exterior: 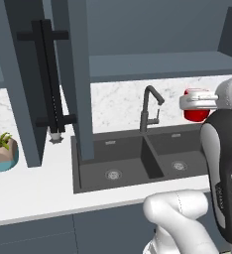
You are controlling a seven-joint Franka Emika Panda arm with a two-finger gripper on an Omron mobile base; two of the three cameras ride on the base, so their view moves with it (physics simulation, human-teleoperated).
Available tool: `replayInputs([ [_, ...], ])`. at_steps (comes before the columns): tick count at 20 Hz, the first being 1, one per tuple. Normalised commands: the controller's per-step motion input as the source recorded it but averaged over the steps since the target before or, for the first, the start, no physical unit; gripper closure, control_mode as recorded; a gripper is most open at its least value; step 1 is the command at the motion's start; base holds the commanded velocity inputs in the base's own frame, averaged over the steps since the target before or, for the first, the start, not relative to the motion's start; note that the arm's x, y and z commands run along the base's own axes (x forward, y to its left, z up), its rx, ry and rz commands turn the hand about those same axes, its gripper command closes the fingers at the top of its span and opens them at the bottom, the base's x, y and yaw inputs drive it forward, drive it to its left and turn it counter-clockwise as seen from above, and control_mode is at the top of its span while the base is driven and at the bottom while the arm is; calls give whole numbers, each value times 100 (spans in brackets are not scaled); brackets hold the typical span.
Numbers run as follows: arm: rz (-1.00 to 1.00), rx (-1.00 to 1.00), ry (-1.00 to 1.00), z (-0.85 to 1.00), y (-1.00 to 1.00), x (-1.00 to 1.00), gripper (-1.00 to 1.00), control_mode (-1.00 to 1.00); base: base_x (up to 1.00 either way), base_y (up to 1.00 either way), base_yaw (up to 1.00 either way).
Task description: Gather all objects into one cabinet and sort the glasses and bowls to opposite sides.
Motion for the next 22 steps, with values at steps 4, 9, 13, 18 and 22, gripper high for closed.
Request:
replayInputs([
  [4, 0, 0, 0, -4, 0, 0, 100, -100, 0, 0, 0],
  [9, 0, 0, 0, -1, 0, -2, 100, 100, -58, 0, 0],
  [13, 0, 0, 0, 0, 0, 0, 100, 100, -100, -13, 1],
  [18, 0, 0, 0, 0, 0, 0, 100, 100, -100, -14, 0],
  [22, 0, 0, 0, 0, 0, 0, 100, 100, -100, 8, 0],
])
